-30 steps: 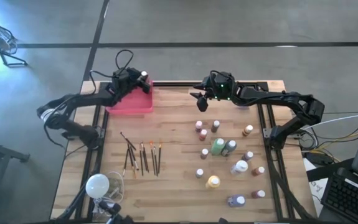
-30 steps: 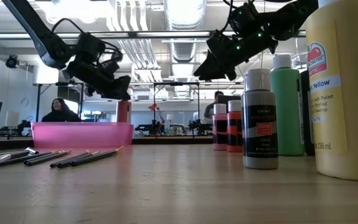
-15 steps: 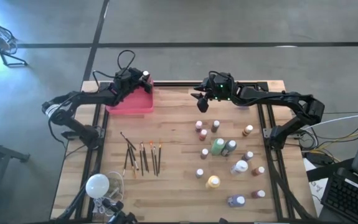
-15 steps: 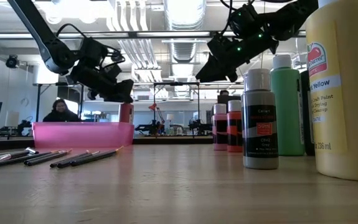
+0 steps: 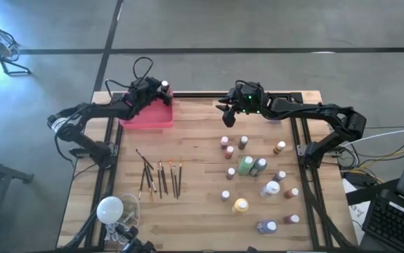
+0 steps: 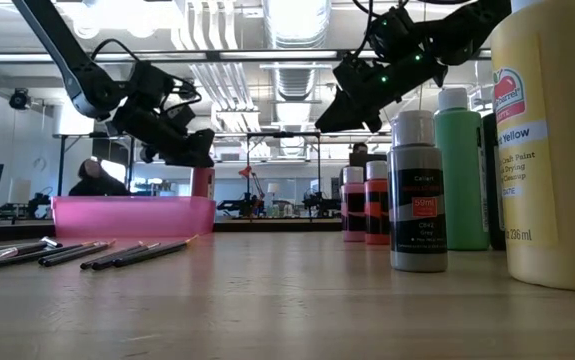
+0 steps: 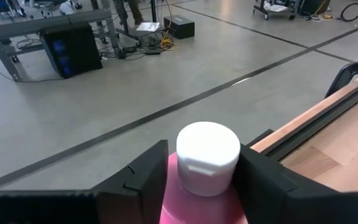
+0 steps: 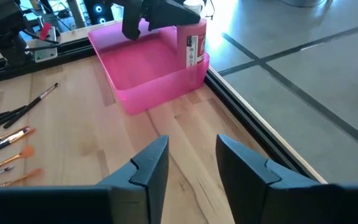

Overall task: Pick & Place Paint Supplies
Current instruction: Put the large pink paint bottle into the pink bin, then put the large black paint bottle into the pink bin

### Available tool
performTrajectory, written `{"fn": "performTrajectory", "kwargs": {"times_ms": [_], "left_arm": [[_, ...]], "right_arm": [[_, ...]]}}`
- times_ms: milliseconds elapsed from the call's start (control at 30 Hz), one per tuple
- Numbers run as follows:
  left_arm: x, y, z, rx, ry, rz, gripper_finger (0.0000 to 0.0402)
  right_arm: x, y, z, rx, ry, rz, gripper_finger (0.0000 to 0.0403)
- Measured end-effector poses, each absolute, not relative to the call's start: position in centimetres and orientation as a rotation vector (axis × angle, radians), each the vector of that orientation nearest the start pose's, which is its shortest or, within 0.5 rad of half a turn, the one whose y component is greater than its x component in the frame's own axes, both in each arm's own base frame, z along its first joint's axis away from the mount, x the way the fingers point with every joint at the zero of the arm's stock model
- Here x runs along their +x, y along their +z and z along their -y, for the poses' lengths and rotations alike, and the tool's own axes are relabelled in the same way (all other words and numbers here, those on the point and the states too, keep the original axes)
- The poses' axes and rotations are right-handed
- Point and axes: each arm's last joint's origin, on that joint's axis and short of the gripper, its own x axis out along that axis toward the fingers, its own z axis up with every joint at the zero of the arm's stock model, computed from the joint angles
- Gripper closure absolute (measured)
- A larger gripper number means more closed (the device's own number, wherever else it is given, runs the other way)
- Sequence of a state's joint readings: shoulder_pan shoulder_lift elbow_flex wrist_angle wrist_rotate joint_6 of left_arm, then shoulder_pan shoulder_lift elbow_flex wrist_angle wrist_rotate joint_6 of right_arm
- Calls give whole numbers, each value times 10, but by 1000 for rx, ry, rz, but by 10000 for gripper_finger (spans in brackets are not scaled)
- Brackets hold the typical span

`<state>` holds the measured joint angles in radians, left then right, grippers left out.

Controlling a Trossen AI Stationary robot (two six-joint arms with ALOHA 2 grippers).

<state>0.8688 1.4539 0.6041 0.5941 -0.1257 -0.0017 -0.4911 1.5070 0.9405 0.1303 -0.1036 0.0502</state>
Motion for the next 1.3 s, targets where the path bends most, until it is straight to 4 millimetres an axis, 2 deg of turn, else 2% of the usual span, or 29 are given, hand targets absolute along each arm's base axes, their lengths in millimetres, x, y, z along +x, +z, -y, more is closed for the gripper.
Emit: {"fn": "performTrajectory", "kwargs": {"times_ms": [400, 800, 1067, 1200, 1300], "left_arm": [[178, 209, -217, -71, 990, -279, 150], [166, 250, -201, -15, 979, -110, 147], [166, 280, -178, -39, 697, 71, 149], [181, 289, -164, -24, 586, 102, 149], [201, 291, -150, 5, 499, 72, 149]], "right_arm": [[292, 245, 153, 179, -391, -410, 280], [292, 245, 153, 169, -390, -411, 278], [293, 248, 153, 164, -390, -383, 259], [294, 252, 154, 152, -391, -343, 249], [296, 255, 155, 151, -391, -332, 243]]}}
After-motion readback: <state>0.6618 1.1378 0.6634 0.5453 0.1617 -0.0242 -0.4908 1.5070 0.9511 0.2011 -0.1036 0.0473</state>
